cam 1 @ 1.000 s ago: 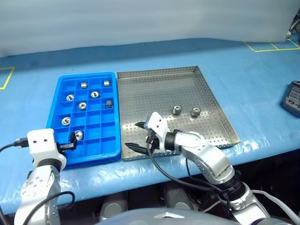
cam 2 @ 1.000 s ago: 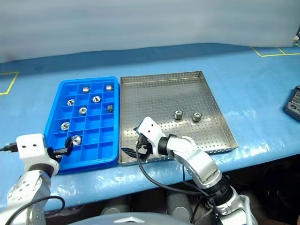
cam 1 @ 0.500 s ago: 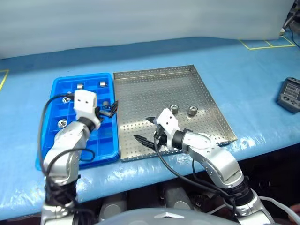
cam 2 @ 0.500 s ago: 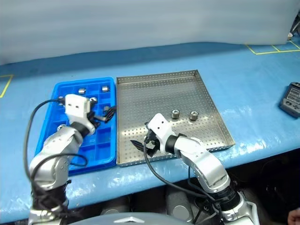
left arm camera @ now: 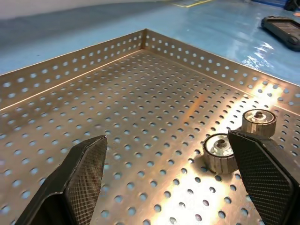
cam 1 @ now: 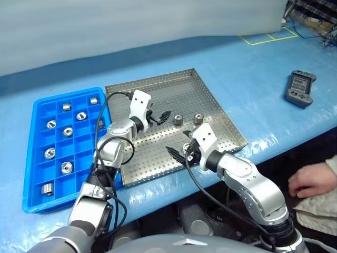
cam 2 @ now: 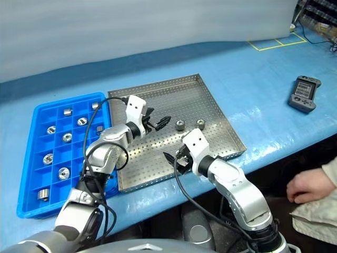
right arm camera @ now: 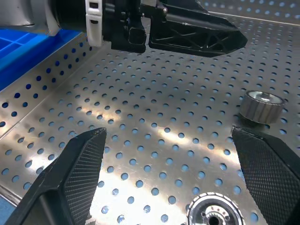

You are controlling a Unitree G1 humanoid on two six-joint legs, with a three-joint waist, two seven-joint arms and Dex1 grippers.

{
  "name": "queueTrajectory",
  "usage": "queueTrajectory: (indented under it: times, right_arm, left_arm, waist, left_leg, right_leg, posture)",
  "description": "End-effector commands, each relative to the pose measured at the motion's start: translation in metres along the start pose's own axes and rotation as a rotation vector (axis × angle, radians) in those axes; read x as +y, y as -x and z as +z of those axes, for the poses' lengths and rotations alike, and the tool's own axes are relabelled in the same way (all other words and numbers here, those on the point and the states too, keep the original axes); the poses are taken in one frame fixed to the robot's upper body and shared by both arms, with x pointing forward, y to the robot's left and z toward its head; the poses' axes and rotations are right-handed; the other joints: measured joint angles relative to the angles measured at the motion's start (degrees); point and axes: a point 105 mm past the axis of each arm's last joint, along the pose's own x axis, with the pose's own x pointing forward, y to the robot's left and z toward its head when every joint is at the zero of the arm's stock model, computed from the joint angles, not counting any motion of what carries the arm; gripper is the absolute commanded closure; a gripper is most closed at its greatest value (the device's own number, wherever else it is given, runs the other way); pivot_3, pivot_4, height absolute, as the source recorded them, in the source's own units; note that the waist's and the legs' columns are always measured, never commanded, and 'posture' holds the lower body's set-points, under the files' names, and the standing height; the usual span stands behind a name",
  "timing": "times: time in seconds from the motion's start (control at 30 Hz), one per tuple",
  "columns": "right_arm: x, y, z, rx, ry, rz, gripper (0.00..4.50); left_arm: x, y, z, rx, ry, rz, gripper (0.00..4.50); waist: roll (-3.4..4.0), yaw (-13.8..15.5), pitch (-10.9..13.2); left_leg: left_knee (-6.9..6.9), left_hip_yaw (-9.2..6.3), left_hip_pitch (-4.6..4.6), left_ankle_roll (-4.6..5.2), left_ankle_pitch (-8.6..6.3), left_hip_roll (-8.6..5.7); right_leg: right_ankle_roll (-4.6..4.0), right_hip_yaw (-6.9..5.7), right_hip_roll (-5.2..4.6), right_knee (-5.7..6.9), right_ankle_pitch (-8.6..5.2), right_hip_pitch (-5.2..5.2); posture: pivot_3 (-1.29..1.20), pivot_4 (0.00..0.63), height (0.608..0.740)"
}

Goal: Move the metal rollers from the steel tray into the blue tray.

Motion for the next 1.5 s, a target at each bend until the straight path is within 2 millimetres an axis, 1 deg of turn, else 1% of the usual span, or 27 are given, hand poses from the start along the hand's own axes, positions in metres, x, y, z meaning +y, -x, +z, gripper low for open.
queueTrajectory:
  times: [0.03, 0.23, 0.43, 0.73, 1.07, 1.5]
  right_arm:
    - [0.0, 0.005, 0.014, -0.057, 0.024, -0.02, 0.0]
    - [0.001, 0.005, 0.014, -0.065, 0.021, -0.031, 0.0]
    - [0.002, 0.005, 0.015, -0.071, 0.022, -0.029, 0.0]
    - [0.004, 0.002, 0.015, -0.073, 0.022, -0.013, 0.0]
    - [0.007, 0.0, 0.015, -0.068, 0.02, 0.003, 0.0]
    - [0.008, -0.002, 0.014, -0.066, 0.021, 0.014, 0.0]
  left_arm:
    - [-0.009, -0.011, 0.004, -0.01, -0.035, -0.043, 0.03]
    - [-0.015, -0.022, -0.008, 0.039, -0.045, -0.058, 0.03]
    - [-0.015, -0.022, -0.011, 0.048, -0.057, -0.056, 0.03]
    - [-0.009, -0.017, -0.012, 0.053, -0.069, -0.032, 0.03]
    - [-0.01, -0.012, -0.02, 0.07, -0.062, -0.031, 0.03]
    - [-0.011, -0.01, -0.02, 0.077, -0.073, -0.038, 0.03]
  waist:
    - [0.0, -1.1, 0.0]
    - [0.0, -3.47, 0.0]
    - [0.0, -4.89, 0.0]
    - [0.0, -4.91, 0.0]
    - [0.0, -4.72, 0.0]
    - [0.0, -4.46, 0.0]
  left_leg:
    - [0.0, 0.01, -0.01, 0.0, 0.0, 0.0]
    - [-0.02, 0.04, -0.14, 0.02, -0.01, 0.0]
    - [-0.02, 0.12, -0.15, 0.02, -0.01, 0.0]
    - [-0.02, 0.14, -0.14, 0.02, -0.01, -0.01]
    - [-0.01, 0.14, -0.13, 0.02, -0.01, -0.01]
    - [-0.01, 0.15, -0.13, 0.02, -0.01, -0.01]
  right_leg:
    - [0.0, 0.01, 0.0, 0.0, 0.0, 0.0]
    - [0.04, 0.07, 0.01, 0.01, 0.02, -0.03]
    - [0.1, 0.15, 0.02, 0.02, 0.04, -0.02]
    - [0.13, 0.2, 0.02, 0.02, 0.06, -0.04]
    - [0.14, 0.21, 0.02, 0.02, 0.07, -0.06]
    - [0.15, 0.22, 0.02, 0.02, 0.07, -0.06]
  posture:
    - [-0.34, 0.15, 0.74]
    - [-0.35, 0.15, 0.74]
    - [-0.34, 0.15, 0.74]
    - [-0.32, 0.15, 0.74]
    - [-0.31, 0.15, 0.74]
    - [-0.31, 0.15, 0.74]
